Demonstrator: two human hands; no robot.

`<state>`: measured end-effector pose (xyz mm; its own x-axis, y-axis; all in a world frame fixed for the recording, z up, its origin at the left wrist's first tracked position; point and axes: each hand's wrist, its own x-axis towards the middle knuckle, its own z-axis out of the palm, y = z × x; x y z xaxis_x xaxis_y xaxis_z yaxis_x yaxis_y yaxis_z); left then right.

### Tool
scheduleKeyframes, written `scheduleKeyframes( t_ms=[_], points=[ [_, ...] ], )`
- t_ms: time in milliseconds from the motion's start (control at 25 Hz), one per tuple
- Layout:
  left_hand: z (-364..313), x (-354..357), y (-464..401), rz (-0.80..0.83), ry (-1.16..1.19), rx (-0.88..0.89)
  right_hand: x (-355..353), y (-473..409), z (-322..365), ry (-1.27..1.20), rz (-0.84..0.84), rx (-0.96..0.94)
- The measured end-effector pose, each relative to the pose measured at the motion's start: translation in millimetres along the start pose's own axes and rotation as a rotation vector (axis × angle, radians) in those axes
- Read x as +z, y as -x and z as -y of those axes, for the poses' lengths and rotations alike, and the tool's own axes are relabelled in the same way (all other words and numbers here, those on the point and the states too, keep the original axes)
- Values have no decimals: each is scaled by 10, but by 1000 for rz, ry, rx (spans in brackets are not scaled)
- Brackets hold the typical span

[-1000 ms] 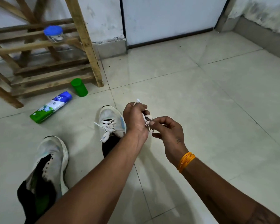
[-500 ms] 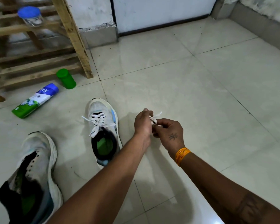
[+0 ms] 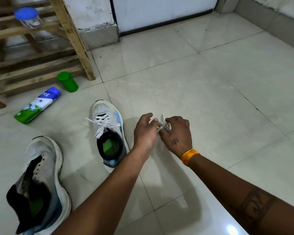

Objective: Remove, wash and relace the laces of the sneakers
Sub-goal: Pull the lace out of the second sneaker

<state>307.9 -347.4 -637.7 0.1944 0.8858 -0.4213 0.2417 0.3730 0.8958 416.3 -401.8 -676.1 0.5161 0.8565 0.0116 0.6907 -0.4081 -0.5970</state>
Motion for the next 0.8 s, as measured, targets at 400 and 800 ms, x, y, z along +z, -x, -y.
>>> scheduleKeyframes(
  t_ms=[400,800],
  points=[
    [-220,-1106,565,-572,-91,462,62,179,1188,-400,115,-332],
    [147,-1729,154,-361,-218,111,405,-150,1639,-127,368,-405]
  ],
)
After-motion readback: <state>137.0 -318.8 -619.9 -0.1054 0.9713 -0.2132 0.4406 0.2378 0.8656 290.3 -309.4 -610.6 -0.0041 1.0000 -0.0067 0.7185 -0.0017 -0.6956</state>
